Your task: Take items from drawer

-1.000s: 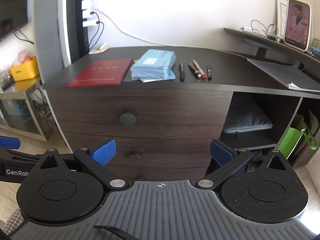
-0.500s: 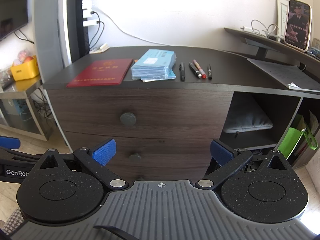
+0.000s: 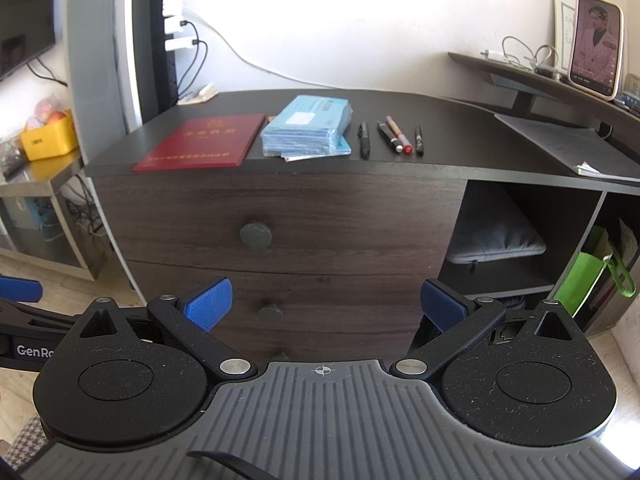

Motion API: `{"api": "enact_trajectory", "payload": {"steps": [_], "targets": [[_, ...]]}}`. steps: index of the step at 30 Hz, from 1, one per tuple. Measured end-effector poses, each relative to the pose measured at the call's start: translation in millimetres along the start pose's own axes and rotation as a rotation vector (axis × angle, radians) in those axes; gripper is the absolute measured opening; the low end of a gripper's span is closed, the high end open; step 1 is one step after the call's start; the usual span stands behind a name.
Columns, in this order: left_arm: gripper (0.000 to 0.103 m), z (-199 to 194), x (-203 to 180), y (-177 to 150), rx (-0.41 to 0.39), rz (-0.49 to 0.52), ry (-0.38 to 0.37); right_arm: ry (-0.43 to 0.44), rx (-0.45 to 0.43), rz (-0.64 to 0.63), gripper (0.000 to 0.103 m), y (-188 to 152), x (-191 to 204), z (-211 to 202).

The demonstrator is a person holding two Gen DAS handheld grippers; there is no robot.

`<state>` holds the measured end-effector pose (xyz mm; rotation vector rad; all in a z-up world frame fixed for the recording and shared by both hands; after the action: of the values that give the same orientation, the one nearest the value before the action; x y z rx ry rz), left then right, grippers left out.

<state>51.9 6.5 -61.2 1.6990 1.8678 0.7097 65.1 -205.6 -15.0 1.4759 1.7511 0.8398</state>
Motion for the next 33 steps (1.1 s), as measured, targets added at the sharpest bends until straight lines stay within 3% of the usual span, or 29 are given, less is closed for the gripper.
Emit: {"api": "enact_trajectory", "payload": {"steps": [7, 13, 24, 30, 33], "targets": [[0.102, -1, -3, -4, 0.036, -0.006, -0.044, 0.001, 0.000, 0.009, 0.103, 0, 0, 1], [0.102, 5, -3, -11, 0.088, 0.034, 0.008, -0.012, -0.015, 0.039, 0.103, 1, -5, 1], [0.102, 7, 3, -10, 0.109, 0.010, -0.018, -0.046, -0.018, 0.205, 0.103, 1, -31, 5], [0.102, 9, -2, -8, 0.113, 0.017, -0.040, -0.109, 0.013, 0.190, 0.103, 2, -37, 10], [0.102, 10, -3, -9, 0.129, 0.013, -0.065, -0.088, 0.004, 0.158, 0.103, 4, -37, 9]]}}
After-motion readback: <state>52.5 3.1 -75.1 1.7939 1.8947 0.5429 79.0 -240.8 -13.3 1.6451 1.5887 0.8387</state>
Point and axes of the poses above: each gripper's, at about its wrist camera, not at the fingertips, and z roughly the way its jaws point, x to its left, y to its top, the point moved 8 cm from there along z, roughly the way its jaws point, and after that the axes turned 7 degrees about -z, right-handed, at the moved point
